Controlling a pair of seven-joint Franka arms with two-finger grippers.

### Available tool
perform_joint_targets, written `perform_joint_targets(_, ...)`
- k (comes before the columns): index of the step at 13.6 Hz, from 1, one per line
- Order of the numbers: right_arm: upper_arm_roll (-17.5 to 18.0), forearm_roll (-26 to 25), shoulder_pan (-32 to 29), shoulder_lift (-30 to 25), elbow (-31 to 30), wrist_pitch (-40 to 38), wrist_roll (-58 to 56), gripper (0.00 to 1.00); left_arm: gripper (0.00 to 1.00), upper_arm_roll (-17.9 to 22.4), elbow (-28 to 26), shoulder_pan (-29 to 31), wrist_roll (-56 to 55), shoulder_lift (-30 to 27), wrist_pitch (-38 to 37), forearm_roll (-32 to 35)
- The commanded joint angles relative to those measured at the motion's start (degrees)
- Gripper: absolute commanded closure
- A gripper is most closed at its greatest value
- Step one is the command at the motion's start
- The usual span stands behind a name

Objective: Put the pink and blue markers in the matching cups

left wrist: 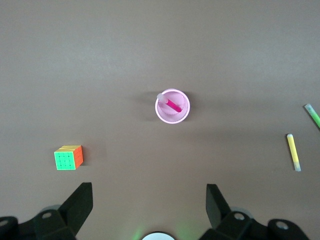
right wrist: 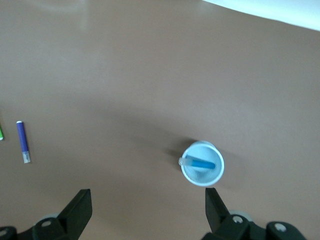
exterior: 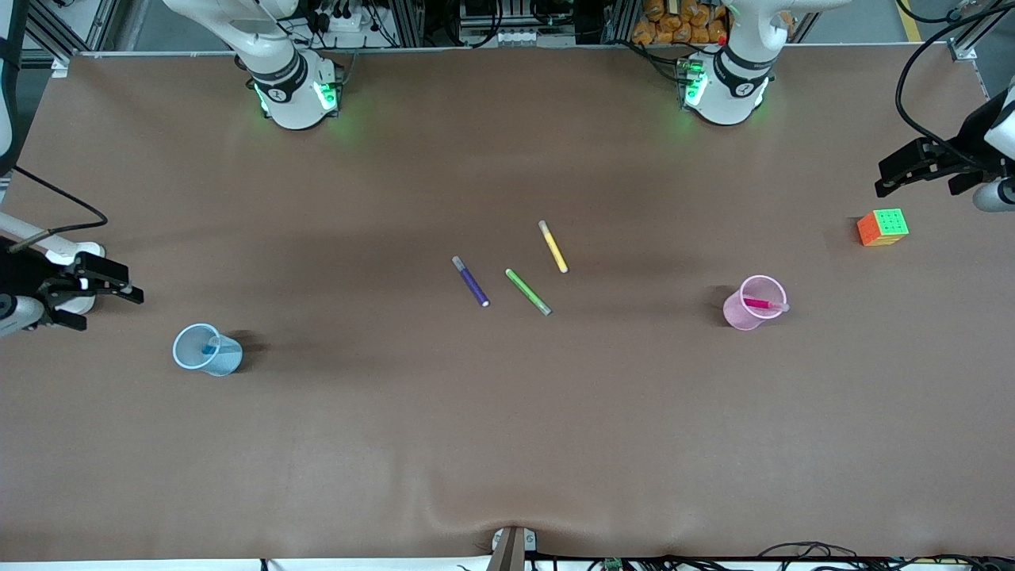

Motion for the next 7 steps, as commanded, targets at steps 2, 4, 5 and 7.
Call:
perform_joint_targets(2, 0.2, -5.9, 2.1, -6.0, -4.9, -0.8, 11.2, 0.0, 0.0, -0.2, 0.1, 0.1, 0.1, 0.2, 0.5, 0.3)
perform_joint_targets(4, 0.2, -7.1, 2.9, -8.0, -5.6, -4.2, 16.6, 0.0, 0.0, -0.1, 0.4, 0.2, 0.3, -0.2, 0.4, 0.1)
perform_joint_targets(5, 0.2, -7.9, 3.3, -9.1, -6.1, -5.5, 18.3, 0.0, 0.0, 0.0, 0.5, 0.2, 0.4, -0.3, 0.3, 0.1)
perform_joint_targets(7, 0.2, -9.5, 3.8, -11.4, -7.9, -5.7, 20.3, 0.0, 0.0, 0.1, 0.5, 0.3, 0.5, -1.0, 0.1, 0.0)
